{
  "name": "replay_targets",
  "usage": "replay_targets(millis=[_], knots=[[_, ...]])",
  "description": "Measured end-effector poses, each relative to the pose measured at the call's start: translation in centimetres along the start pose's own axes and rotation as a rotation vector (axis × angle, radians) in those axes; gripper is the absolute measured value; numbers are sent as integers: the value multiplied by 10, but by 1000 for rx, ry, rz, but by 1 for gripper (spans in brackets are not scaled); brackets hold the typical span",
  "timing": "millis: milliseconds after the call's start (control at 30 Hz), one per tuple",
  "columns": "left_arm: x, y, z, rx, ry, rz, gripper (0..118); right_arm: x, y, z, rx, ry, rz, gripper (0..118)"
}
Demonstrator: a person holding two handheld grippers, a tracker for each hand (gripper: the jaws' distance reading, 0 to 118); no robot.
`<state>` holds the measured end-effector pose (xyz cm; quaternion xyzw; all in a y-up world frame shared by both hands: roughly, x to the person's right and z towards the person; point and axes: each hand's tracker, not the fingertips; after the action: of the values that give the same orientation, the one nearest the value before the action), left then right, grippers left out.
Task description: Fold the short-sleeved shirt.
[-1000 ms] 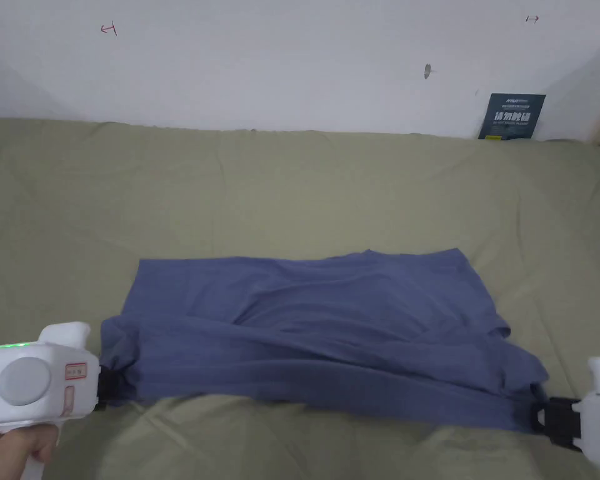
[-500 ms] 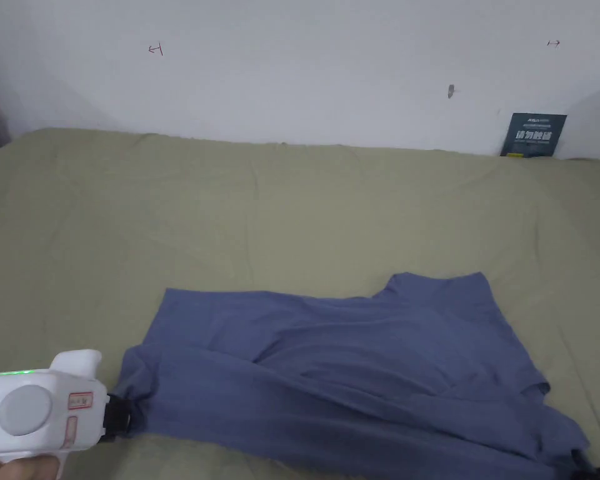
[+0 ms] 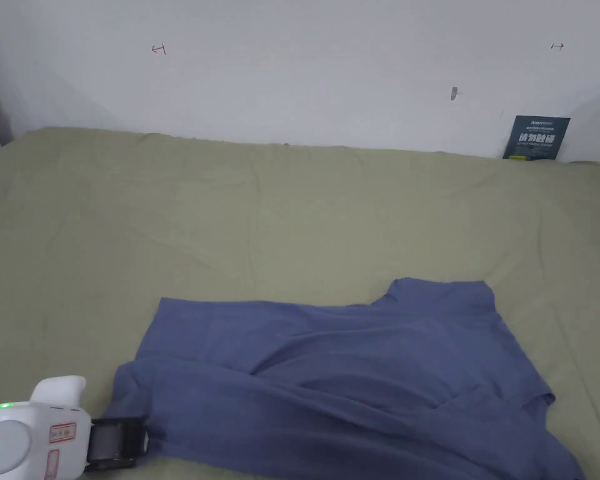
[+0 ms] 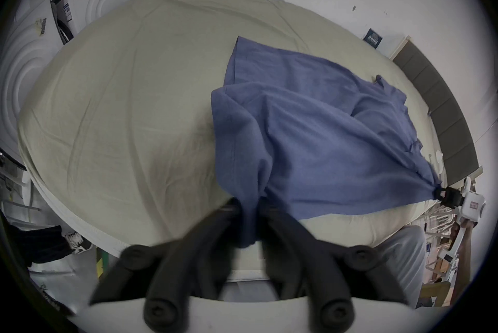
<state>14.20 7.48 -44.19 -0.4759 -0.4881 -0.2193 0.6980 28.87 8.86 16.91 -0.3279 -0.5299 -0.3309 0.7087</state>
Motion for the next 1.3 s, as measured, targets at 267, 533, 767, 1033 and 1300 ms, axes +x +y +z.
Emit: replay_targets(millis=[267,533,767,1033,1300], knots=[[11,37,26,92,-5,-63,101,-3,55,10,89,10,58,108],[33,135,-34,153,11,-77,0,-39,125,-35,119,12,78,0],[41,200,-117,71,93,-58,112,-48,149,-77,58,10,128,0],[40,214,-157,6,130,-46,110,-30,159,-109,7,-15,126,1],[47,218,-137,39,85,-117,0,-15,183,-126,11,-22,117,1]])
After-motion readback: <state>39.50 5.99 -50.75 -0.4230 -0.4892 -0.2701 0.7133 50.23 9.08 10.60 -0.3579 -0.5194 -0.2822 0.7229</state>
